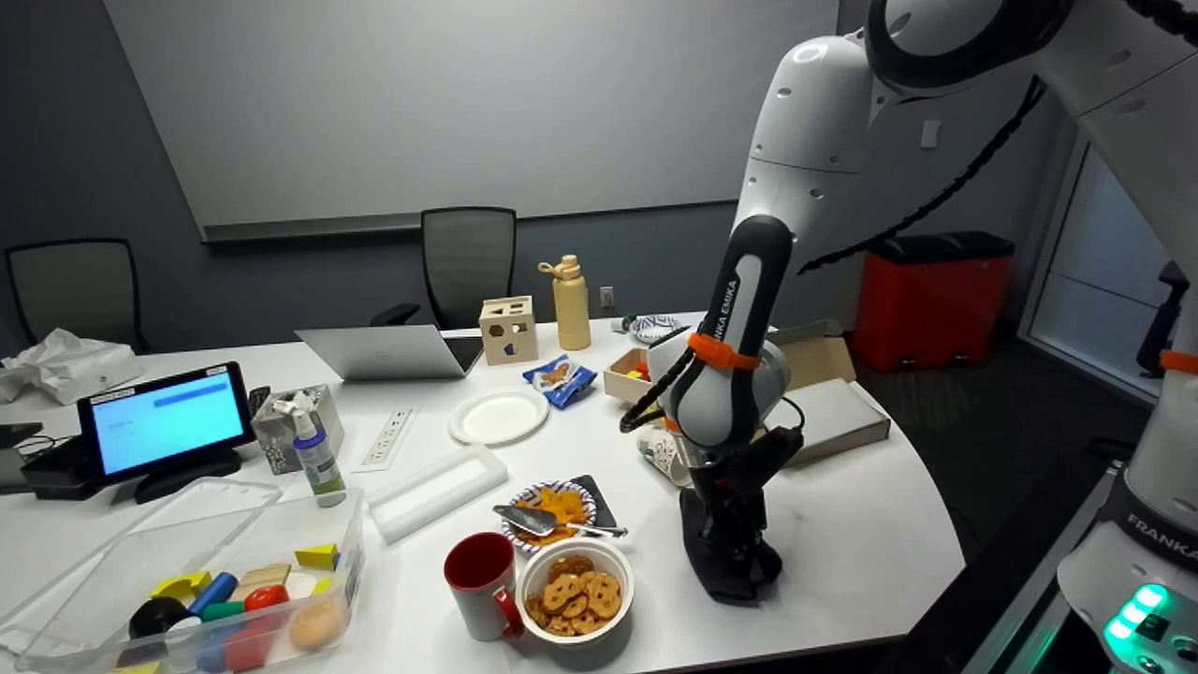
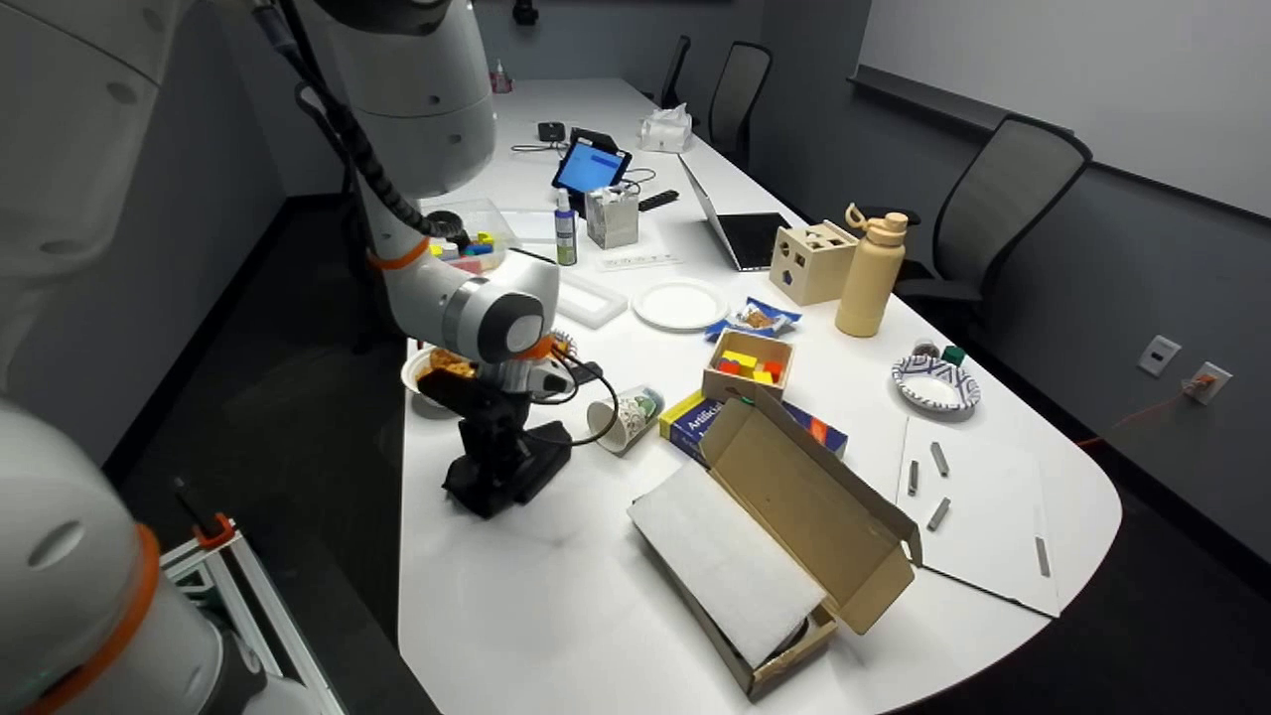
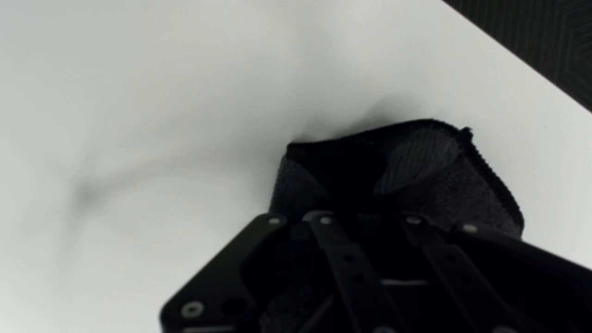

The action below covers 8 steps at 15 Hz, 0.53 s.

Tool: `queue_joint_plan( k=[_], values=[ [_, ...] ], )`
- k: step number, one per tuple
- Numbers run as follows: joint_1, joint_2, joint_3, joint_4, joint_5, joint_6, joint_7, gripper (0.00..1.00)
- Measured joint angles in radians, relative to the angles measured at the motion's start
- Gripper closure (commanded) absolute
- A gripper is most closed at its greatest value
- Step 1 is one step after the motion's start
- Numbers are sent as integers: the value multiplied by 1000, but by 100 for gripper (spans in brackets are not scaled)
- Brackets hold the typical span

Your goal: Use the dark grey towel to wipe the table.

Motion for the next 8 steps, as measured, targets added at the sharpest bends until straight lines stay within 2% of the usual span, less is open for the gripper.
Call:
queue_joint_plan(
  k=[4,8],
  values=[
    [138,-91,-48,-87,-74,104,157,97],
    [323,-245,-162,-183,-195,147,397,97]
  ],
)
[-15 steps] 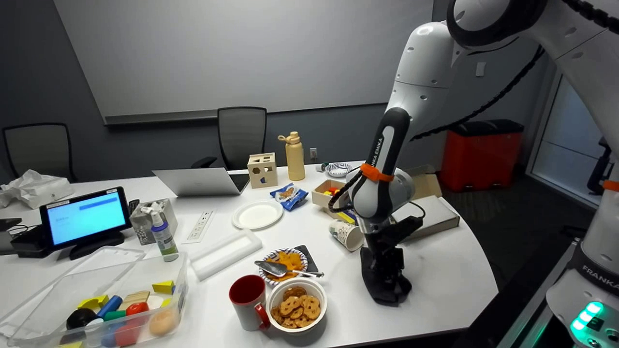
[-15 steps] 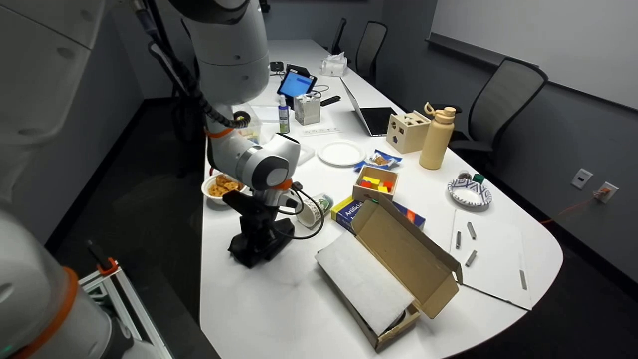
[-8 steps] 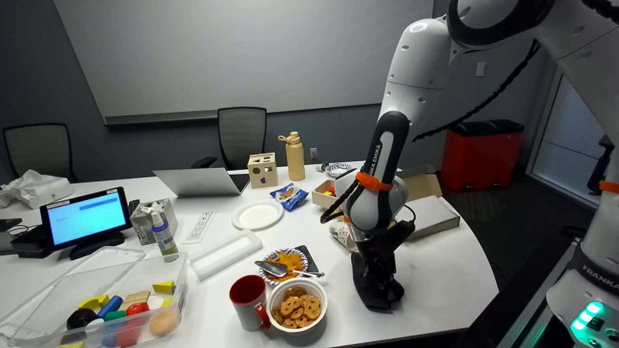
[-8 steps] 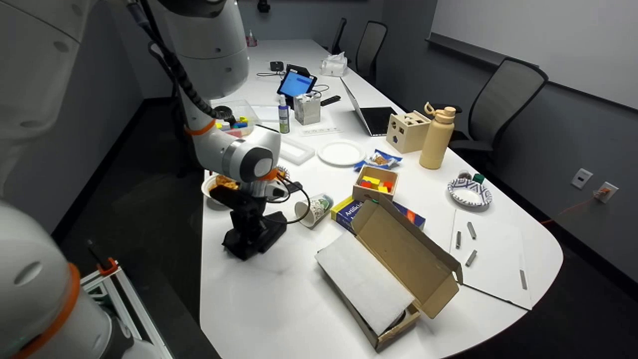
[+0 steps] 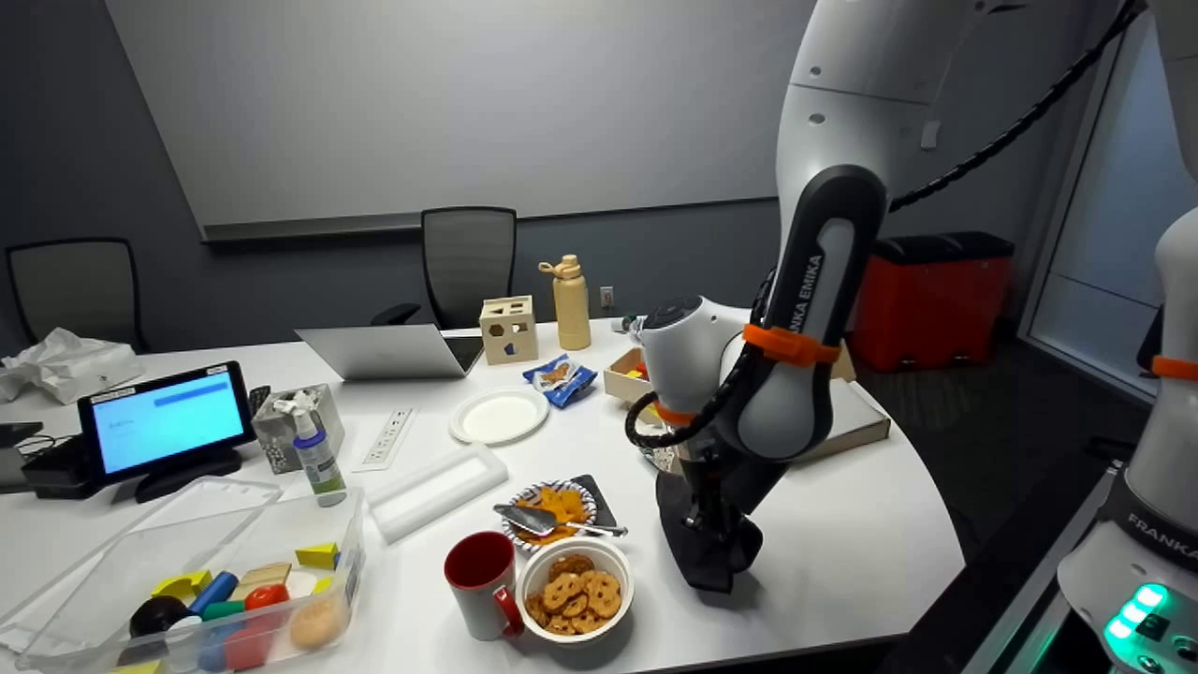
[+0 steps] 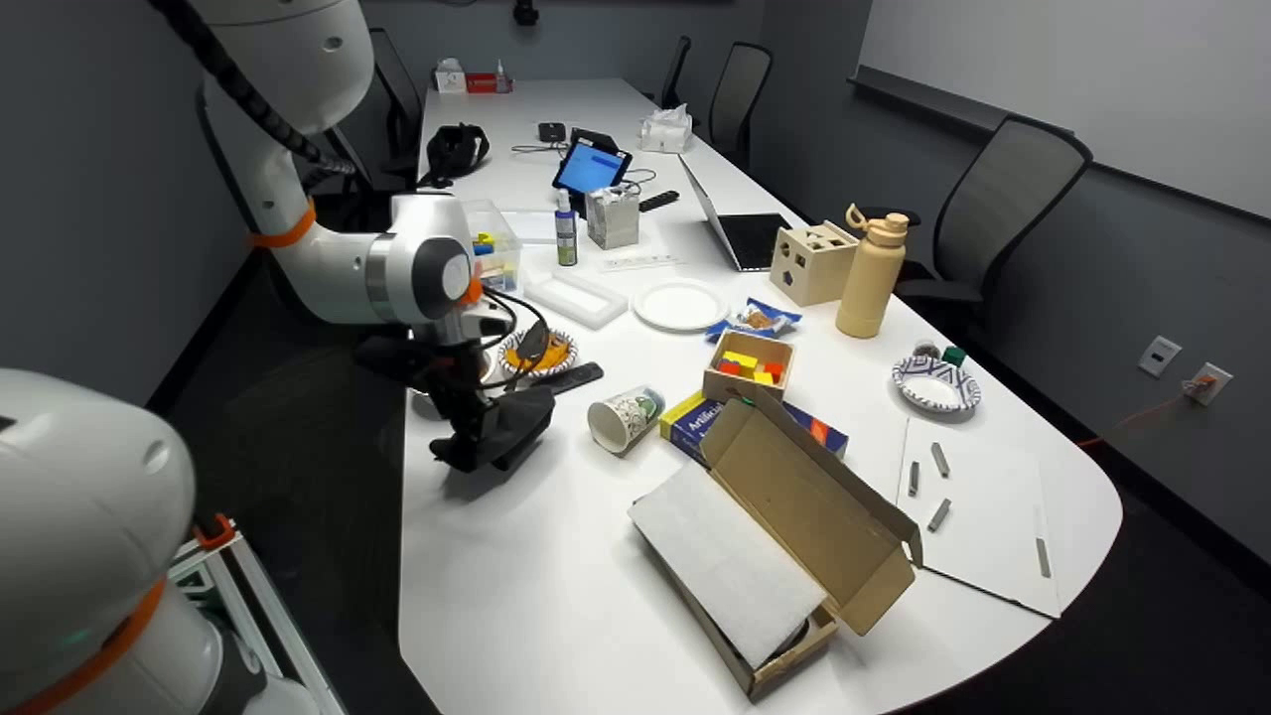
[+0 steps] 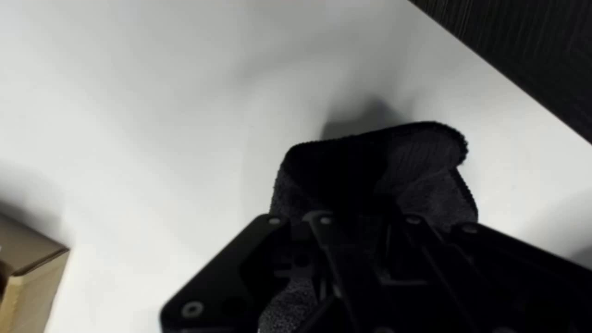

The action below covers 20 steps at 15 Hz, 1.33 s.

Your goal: Use the dark grey towel to wipe the table.

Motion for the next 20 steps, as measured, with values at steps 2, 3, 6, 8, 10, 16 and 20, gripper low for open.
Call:
queue_joint_plan(
  k=[2,3,6,8,10,16,20],
  values=[
    [63,-75,-56,-27,-86,-4,115,97],
    [80,-109,-75,-34,-134,-15,168,97],
    [71,-198,-97,-32,-277,-56,284,97],
    [24,-238,-82,-19,-326,-72,296,97],
    [-47,-245,-49,10,-336,-79,268,97],
    [-236,-115,53,173,-270,-79,51,97],
    [-283,56,68,333,-157,-83,-108,97]
  ],
)
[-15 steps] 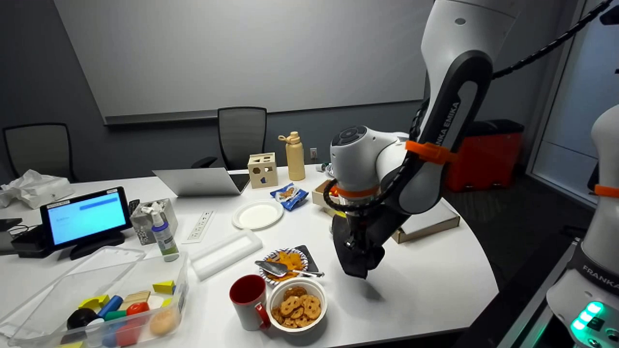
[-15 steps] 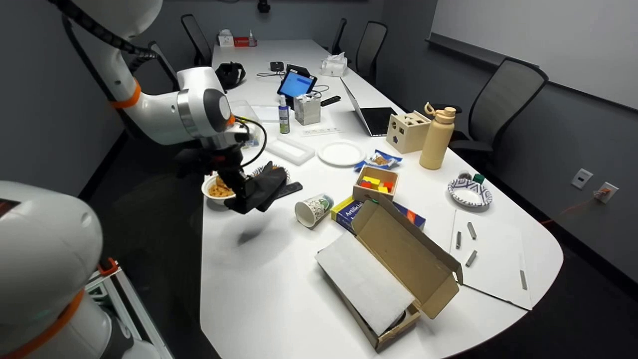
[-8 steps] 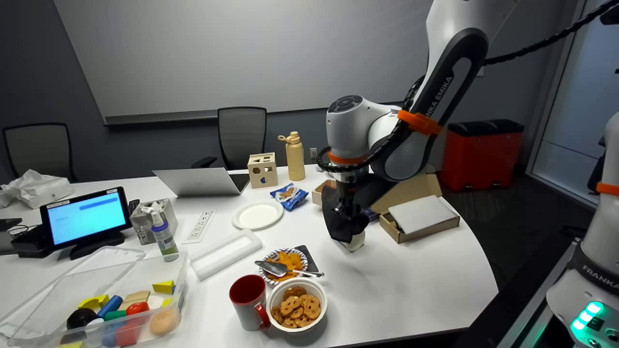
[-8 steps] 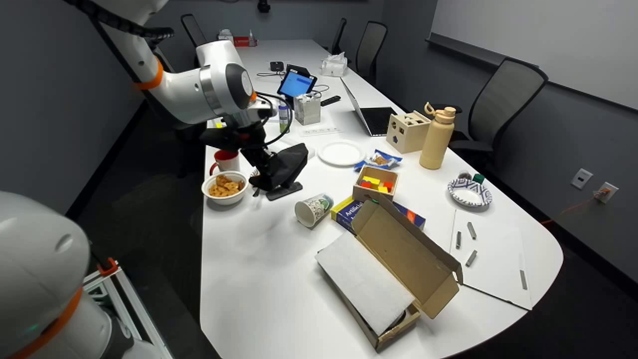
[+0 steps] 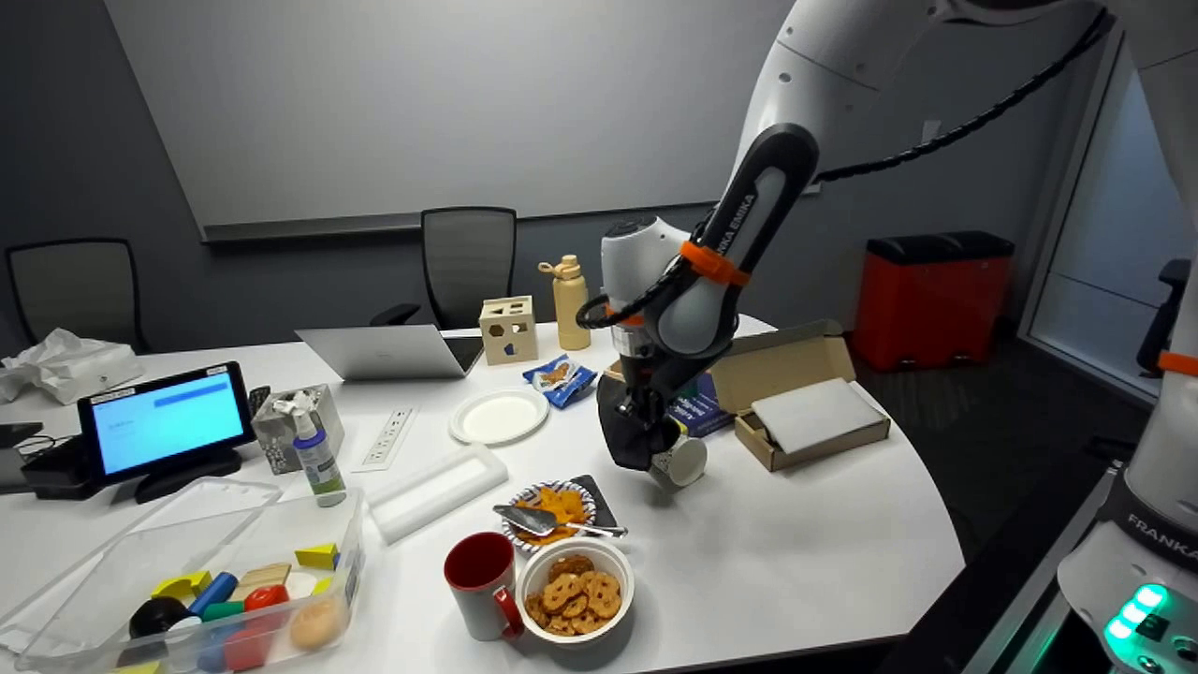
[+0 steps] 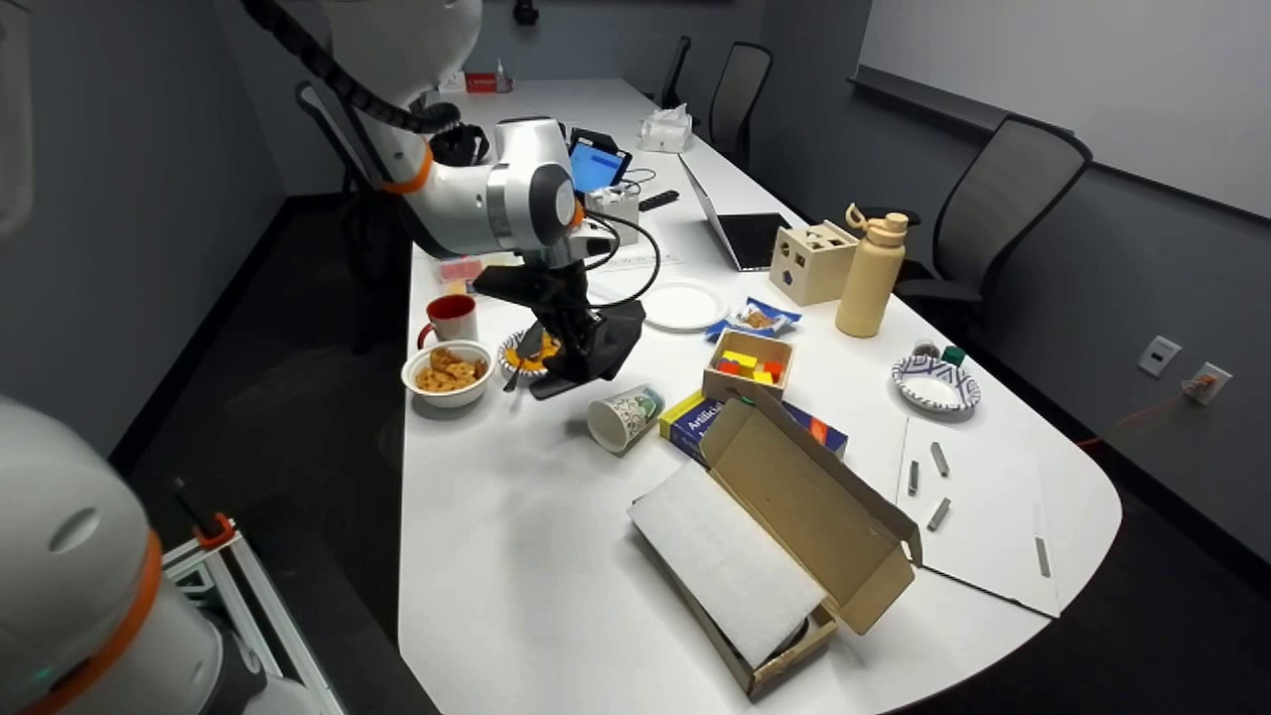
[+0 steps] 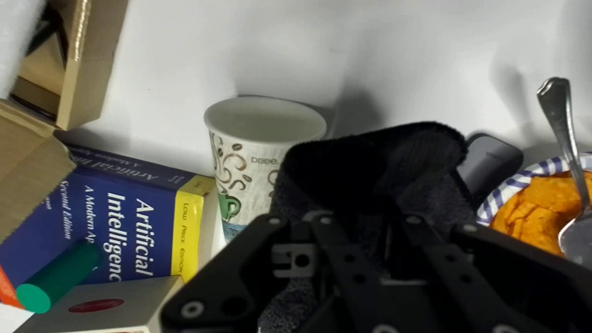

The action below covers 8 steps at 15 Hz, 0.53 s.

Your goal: Use the dark grey towel to wipe the table.

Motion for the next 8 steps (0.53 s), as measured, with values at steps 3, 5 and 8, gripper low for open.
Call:
queue_joint_plan(
  k=[3,5,8],
  values=[
    [-12,116,0,123,58,-29,-79,97],
    [-15,174,0,194,89,-47,-115,63],
    [-16,232,1,270,121,-50,-152,49]
  ],
)
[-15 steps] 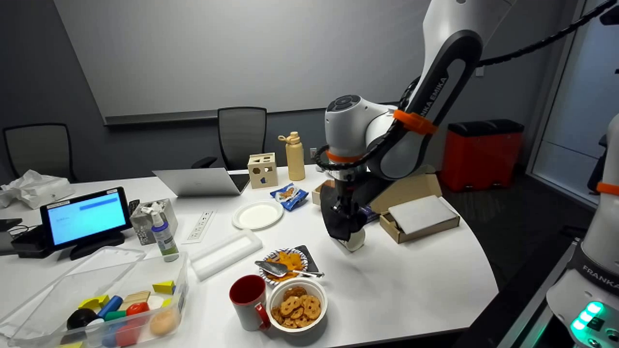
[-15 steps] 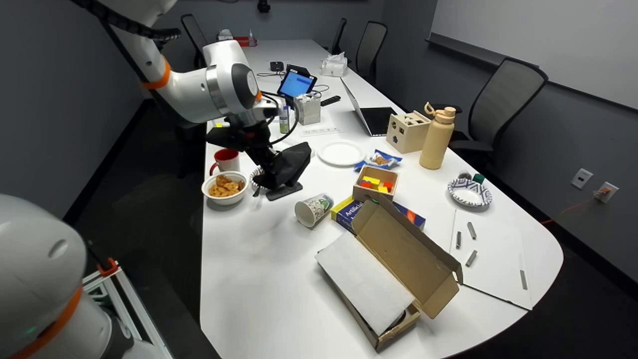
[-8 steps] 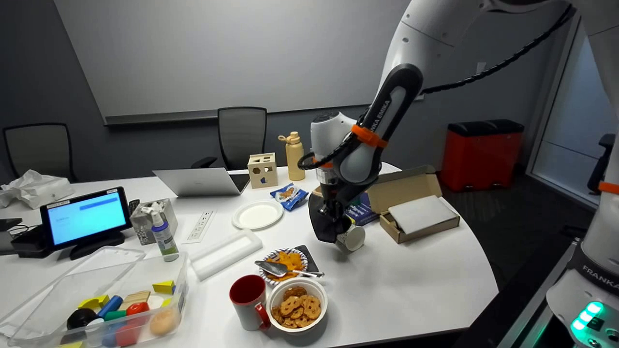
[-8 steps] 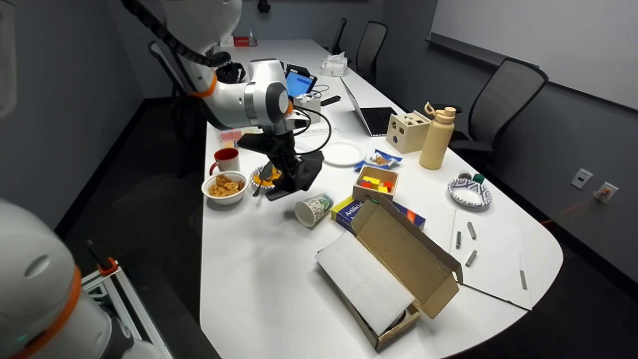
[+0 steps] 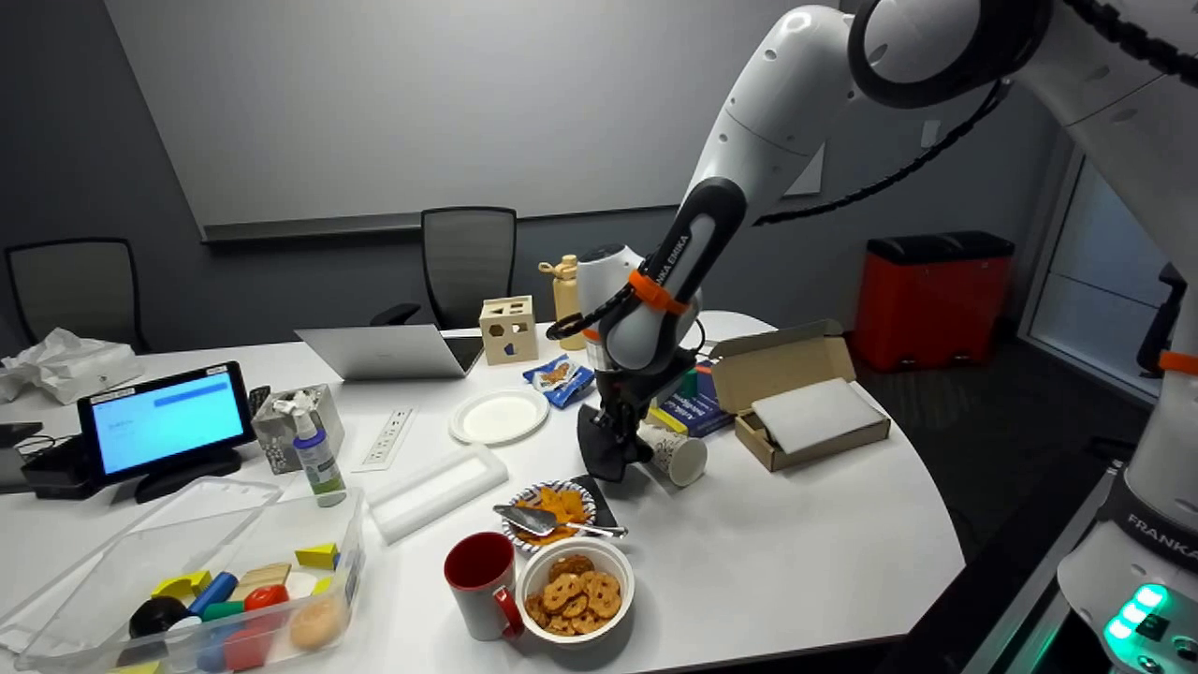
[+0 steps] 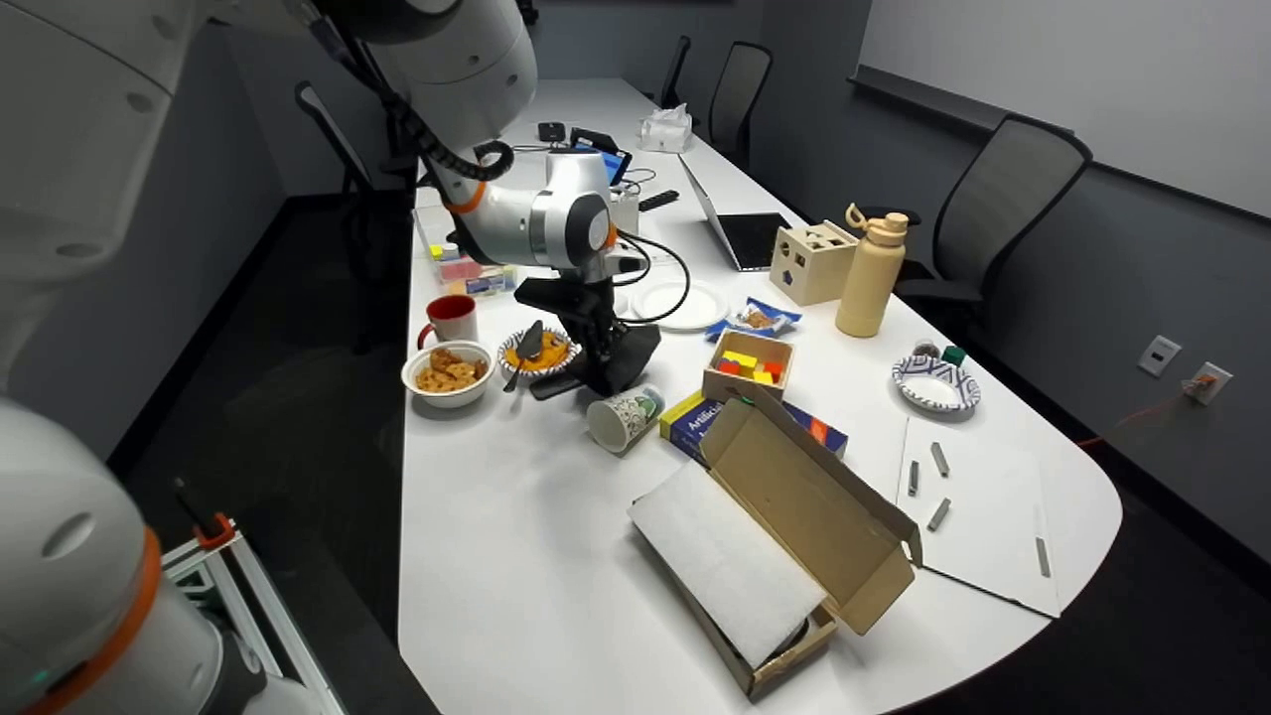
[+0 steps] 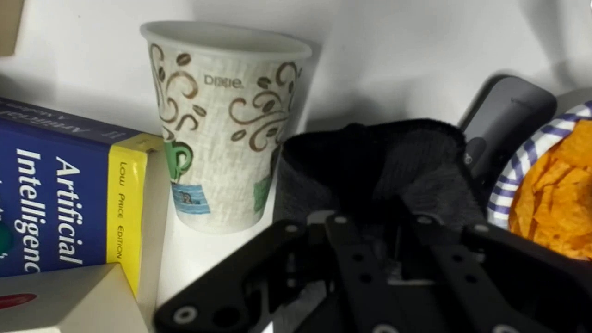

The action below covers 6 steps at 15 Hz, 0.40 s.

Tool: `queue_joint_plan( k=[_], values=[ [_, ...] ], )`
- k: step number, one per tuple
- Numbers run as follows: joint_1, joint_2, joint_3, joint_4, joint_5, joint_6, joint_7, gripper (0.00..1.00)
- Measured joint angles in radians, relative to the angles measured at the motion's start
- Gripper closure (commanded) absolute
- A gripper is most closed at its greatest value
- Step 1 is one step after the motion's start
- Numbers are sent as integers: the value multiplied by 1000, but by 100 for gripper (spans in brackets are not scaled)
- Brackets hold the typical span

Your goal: Use the dark grey towel to wipe the table.

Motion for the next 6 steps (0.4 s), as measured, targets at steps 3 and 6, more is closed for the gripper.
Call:
queue_joint_plan(
  k=[3,6],
  values=[
    [0,26,1,36,7,0,-13,24],
    [3,30,0,44,7,0,-14,2]
  ],
)
